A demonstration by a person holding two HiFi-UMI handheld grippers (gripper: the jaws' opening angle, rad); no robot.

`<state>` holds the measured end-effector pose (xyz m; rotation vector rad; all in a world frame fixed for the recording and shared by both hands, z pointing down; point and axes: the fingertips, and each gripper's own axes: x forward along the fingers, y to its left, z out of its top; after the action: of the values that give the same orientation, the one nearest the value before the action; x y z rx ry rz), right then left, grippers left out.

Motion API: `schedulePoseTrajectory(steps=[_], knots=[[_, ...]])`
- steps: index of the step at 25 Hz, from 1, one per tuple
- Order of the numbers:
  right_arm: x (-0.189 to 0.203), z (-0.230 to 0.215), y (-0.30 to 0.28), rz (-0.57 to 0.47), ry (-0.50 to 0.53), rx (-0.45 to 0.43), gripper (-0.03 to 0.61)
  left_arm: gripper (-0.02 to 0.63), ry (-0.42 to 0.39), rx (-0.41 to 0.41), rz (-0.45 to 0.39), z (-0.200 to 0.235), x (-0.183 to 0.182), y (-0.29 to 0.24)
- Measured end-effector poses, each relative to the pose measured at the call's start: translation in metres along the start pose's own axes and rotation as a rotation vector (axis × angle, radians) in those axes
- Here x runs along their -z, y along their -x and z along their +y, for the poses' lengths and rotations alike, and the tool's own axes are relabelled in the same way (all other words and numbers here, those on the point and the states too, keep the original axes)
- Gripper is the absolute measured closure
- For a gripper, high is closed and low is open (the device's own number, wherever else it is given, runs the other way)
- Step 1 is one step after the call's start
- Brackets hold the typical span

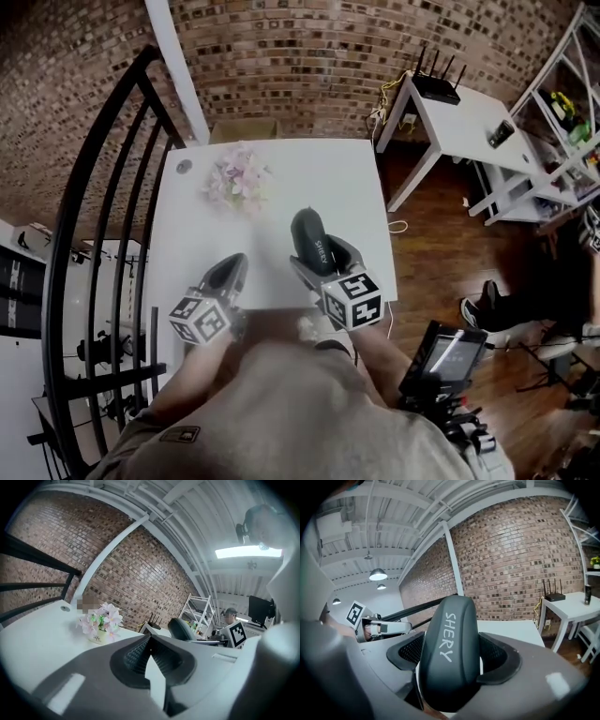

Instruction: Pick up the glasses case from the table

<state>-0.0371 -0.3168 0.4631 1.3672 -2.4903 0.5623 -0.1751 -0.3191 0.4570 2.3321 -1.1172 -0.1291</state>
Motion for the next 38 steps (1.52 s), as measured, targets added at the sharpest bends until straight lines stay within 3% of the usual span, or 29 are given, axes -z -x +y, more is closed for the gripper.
schedulePoseTrajectory(steps=[38], knots=[[-0.002, -0.007, -0.009, -0.022, -0.018, 0.01, 0.207, 0.612, 0.011, 0.005, 0.031, 0.01, 0.005, -0.014]])
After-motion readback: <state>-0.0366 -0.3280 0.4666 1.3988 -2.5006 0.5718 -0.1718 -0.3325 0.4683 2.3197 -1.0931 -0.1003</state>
